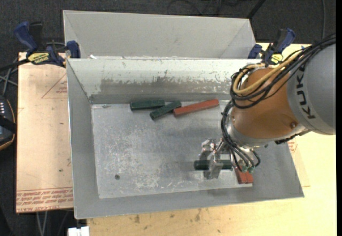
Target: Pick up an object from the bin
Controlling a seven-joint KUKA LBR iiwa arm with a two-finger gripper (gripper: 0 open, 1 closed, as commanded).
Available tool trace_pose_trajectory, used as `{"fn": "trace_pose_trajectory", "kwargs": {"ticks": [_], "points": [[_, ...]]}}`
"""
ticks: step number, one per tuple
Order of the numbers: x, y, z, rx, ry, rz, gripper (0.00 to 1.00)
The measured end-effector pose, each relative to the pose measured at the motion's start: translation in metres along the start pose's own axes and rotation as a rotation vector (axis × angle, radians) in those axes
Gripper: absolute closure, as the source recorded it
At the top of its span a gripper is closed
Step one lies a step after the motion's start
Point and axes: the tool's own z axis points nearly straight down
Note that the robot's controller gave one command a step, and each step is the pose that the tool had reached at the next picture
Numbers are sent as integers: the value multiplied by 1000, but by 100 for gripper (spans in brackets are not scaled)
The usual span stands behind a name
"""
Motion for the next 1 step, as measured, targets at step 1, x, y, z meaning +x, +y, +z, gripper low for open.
{"fn": "trace_pose_trajectory", "kwargs": {"ticks": [1], "points": [[1,0,-5,0,5,0,100]]}}
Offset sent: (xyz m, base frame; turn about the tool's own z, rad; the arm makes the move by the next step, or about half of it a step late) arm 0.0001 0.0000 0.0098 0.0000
